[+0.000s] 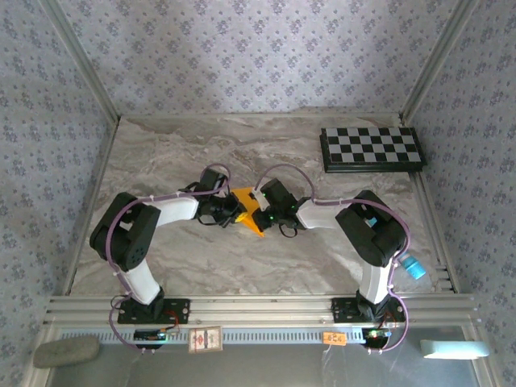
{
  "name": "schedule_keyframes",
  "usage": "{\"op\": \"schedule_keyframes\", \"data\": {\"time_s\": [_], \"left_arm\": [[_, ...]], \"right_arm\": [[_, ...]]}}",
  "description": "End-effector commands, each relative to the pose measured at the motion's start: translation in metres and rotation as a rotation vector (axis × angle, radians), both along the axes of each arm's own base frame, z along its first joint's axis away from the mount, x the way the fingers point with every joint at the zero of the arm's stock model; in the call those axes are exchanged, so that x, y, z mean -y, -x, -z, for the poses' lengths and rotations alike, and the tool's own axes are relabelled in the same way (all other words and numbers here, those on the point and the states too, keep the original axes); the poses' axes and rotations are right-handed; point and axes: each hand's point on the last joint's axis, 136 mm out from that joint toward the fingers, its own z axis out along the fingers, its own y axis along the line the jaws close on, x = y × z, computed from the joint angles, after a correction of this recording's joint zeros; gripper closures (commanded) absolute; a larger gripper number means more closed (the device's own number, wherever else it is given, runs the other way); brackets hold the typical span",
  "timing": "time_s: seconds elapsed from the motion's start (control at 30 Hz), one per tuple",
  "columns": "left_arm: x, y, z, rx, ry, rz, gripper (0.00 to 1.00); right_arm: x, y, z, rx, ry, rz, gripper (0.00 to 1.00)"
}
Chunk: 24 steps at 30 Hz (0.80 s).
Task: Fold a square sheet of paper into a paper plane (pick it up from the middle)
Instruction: Third fold the triangle at the center of the table.
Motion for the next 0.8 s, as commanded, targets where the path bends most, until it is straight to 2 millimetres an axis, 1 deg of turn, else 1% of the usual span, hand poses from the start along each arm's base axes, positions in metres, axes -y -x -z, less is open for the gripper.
{"op": "schedule_keyframes", "data": {"time_s": [0.0,0.17,0.77], "left_arm": [[-0.008,0.011,0.015,-0.027,-0.053,0.015,0.90],[-0.013,0.012,0.020,-0.029,-0.082,0.010,0.90],[-0.017,0.015,0.031,-0.050,-0.109,0.007,0.90]], "right_arm": [[0.013,0.013,0.026,-0.088,0.080,0.017,1.00],[0.014,0.012,0.027,-0.089,0.081,0.020,1.00],[0.014,0.012,0.028,-0.092,0.084,0.022,1.00]]}}
